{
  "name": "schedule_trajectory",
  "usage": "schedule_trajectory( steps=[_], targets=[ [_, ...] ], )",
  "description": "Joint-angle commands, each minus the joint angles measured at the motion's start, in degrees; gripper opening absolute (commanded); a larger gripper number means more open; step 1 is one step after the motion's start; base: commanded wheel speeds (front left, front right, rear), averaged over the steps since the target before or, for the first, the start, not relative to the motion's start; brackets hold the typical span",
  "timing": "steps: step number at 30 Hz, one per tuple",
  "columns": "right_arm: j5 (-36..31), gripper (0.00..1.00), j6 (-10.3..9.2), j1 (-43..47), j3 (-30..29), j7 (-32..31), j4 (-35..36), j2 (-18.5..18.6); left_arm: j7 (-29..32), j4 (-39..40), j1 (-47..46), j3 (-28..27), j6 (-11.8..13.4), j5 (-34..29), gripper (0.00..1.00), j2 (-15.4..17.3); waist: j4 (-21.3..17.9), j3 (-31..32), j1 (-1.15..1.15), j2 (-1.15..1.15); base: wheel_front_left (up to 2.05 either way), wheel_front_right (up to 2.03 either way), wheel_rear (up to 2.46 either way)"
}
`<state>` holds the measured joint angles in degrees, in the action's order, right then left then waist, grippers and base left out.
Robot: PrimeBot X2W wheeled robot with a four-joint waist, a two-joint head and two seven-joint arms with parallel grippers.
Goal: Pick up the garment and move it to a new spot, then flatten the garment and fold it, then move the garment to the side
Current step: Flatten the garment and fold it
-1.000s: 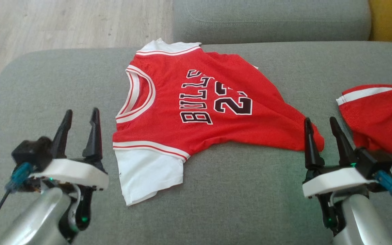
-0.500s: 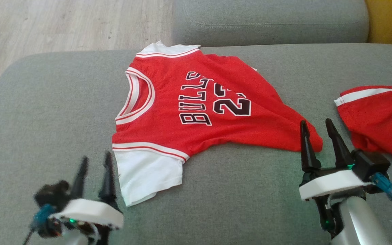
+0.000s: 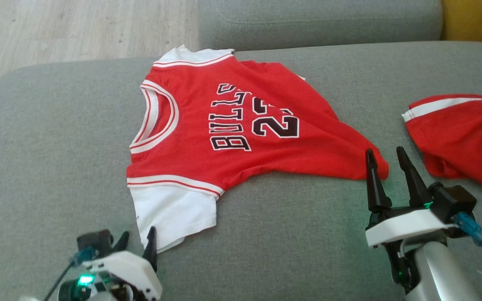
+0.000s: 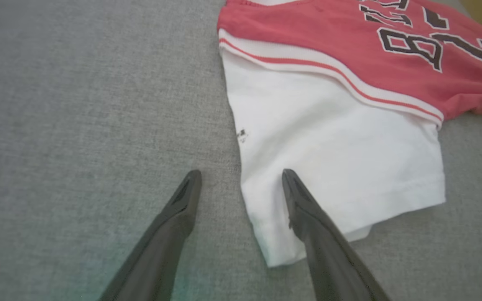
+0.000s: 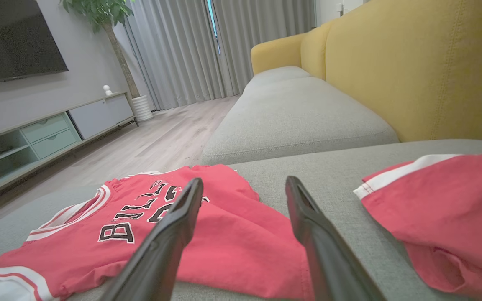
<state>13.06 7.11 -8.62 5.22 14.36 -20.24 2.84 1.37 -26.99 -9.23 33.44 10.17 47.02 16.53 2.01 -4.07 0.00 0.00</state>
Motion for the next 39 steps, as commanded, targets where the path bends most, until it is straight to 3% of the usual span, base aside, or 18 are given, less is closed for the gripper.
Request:
schedule_trajectory(
  steps=[1,10,11,13,19,31,39],
  targets=[
    [0.22,1.0,0.37,-1.61,1.48,0.63,1.68,0.04,0.79,0.49,-3.04,-1.32,0.2,0.33,1.0,0.67,-0.21,-0.19,0.0,0.0,0.0,0.0,0.0],
    [0.47,1.0,0.37,-2.28,1.23,0.63,1.59,0.04,4.83,-0.43,-3.94,1.07,-1.94,0.83,1.0,0.48,-1.22,-1.19,0.0,0.0,0.0,0.0,0.0],
    [0.47,1.0,0.37,-2.36,1.2,0.63,1.55,0.04,5.1,-0.45,-4.02,1.33,-2.17,0.8,0.73,0.48,-1.3,-1.23,0.0,0.0,0.0,0.0,0.0],
    [0.52,1.0,0.37,-2.54,1.14,0.63,1.49,0.04,5.3,-0.37,-4.21,1.7,-2.53,0.72,0.0,0.44,-1.46,-1.3,0.0,0.0,0.0,0.0,0.0],
    [0.63,1.0,0.37,-2.86,0.91,0.63,1.44,0.04,2.42,0.54,-5.05,1.05,-3.72,0.7,0.0,0.26,-1.62,-1.41,0.0,0.0,0.0,0.0,0.0],
    [0.09,1.0,0.37,-2.98,-0.33,0.63,-0.78,0.04,-13.37,3.5,-7.94,-4.56,-5.32,-1.01,0.0,0.4,-1.33,-1.59,0.0,0.0,0.0,0.0,0.0],
    [-0.61,1.0,0.37,-3.48,-2.7,-0.27,-6.59,0.04,-16.25,6.96,-8.12,-8.47,-6.1,-4.43,0.0,-0.5,-1.29,-1.44,0.0,0.0,0.0,0.0,0.0]
  ],
)
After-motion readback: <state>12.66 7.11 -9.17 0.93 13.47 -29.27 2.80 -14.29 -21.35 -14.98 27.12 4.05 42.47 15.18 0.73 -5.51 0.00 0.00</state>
